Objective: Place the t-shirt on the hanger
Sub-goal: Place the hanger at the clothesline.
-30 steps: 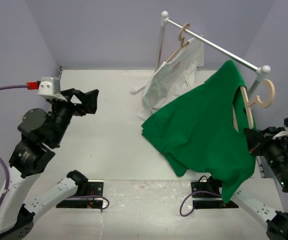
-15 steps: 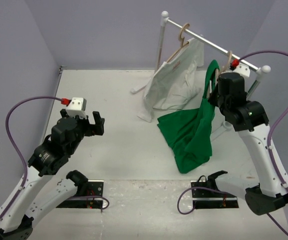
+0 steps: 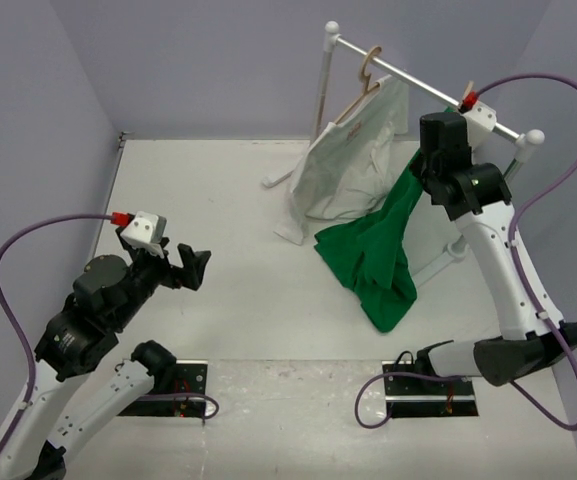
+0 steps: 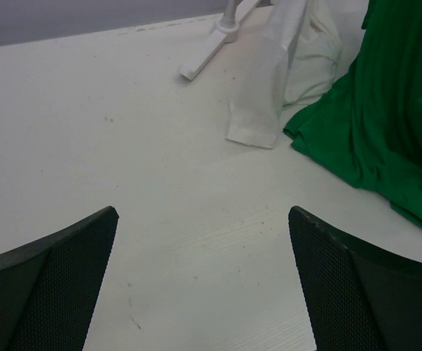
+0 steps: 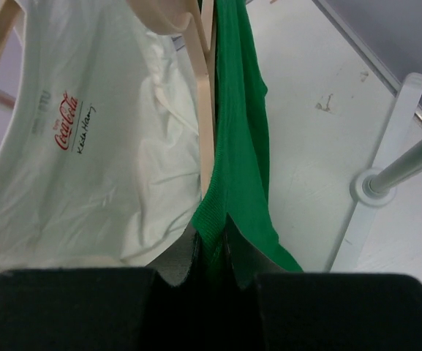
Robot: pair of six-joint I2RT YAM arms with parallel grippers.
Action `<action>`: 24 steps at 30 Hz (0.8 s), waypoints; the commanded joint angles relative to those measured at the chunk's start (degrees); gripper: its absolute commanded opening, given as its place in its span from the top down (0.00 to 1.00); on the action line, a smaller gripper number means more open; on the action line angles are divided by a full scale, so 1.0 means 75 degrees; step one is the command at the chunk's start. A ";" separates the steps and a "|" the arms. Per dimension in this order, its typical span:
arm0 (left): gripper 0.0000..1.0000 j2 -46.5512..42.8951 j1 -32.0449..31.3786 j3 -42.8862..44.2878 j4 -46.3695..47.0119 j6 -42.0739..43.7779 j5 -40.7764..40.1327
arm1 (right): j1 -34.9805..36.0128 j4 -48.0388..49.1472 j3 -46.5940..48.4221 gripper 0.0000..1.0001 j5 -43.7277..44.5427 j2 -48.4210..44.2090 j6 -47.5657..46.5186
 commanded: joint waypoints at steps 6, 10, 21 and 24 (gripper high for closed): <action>0.00 -0.0260 -0.0030 -0.0933 0.1493 0.0157 0.0182 | -0.0092 0.1292 -0.1311 1.00 0.0436 -0.0389 0.0987; 0.00 -0.0366 -0.0011 -0.1588 0.2103 0.0042 0.0103 | -0.0065 0.1508 -0.1745 1.00 0.0304 -0.0498 0.1095; 0.00 0.0579 0.0191 -0.1843 0.2257 -0.0357 -0.1019 | 0.0204 0.2133 -0.1991 0.12 -0.0481 -0.1140 0.0575; 0.00 0.0800 0.0465 -0.1763 0.2077 -0.0689 -0.1776 | 0.0228 0.2105 -0.2010 0.04 -0.0596 -0.1706 0.0362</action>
